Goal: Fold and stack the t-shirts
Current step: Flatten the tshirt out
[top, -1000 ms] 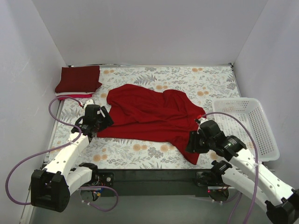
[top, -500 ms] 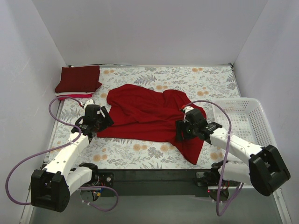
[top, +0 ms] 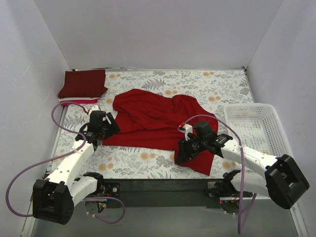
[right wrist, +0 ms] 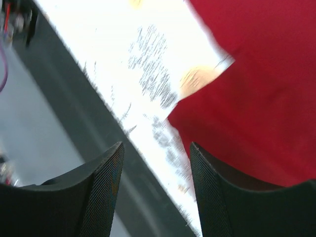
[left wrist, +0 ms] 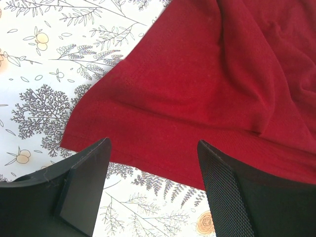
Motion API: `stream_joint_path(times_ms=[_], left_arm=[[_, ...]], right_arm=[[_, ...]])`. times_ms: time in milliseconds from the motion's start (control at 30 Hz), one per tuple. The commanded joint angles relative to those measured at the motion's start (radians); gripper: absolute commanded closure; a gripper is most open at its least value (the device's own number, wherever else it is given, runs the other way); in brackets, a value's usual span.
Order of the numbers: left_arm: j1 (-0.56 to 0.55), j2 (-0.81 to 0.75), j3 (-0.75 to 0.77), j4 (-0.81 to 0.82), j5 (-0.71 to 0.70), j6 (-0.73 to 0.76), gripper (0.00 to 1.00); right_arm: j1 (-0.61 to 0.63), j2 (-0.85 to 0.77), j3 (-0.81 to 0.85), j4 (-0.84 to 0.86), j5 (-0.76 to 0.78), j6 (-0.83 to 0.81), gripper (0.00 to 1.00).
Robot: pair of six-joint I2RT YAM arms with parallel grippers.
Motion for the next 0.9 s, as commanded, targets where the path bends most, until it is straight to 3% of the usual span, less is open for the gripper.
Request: stream_joint_path(times_ms=[0, 167, 300, 333, 433, 533, 867], left_arm=[[-0.005, -0.010, 0.012, -0.001, 0.012, 0.005, 0.31], [-0.005, -0.007, 0.005, -0.001, 0.016, -0.003, 0.31], [-0.005, 0.019, 0.019, 0.007, 0.028, -0.009, 0.31], [-0.005, 0.033, 0.027, 0.007, 0.035, -0.011, 0.31], [-0.005, 0.102, 0.074, 0.010, 0.064, -0.017, 0.31], [-0.005, 0.191, 0.137, 0.019, 0.064, -0.018, 0.34], [-0.005, 0.589, 0.379, 0.017, 0.052, -0.031, 0.53]], right_arm=[[0.019, 0.010, -0.013, -0.080, -0.142, -0.024, 0.38], [0.027, 0.076, 0.037, -0.162, -0.182, -0.061, 0.41], [0.023, 0.012, 0.135, -0.189, 0.053, -0.048, 0.41], [0.021, 0.003, 0.162, -0.191, 0.201, -0.035, 0.40], [-0.013, 0.009, 0.240, -0.186, 0.435, -0.024, 0.39], [-0.074, 0.079, 0.297, -0.156, 0.526, -0.028, 0.40], [-0.175, 0.365, 0.404, -0.015, 0.557, -0.039, 0.41]])
